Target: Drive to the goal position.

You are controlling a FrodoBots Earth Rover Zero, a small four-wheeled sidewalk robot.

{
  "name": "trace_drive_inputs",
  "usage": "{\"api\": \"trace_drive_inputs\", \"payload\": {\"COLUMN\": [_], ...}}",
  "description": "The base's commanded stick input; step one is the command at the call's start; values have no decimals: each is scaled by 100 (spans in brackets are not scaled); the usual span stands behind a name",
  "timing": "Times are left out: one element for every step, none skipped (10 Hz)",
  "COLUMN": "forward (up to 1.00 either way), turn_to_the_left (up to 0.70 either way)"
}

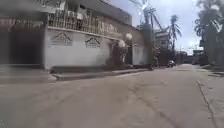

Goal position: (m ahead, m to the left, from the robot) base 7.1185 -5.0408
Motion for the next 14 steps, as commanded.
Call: {"api": "trace_drive_inputs", "payload": {"forward": [100, 100, 100, 100, 100, 100, 100, 100, 100, 100, 100, 100, 100, 100], "turn_to_the_left": [-20, -4, 0, -24, -39, -40, -40, -40, -40, -36, -23, -10, -25, -35]}}
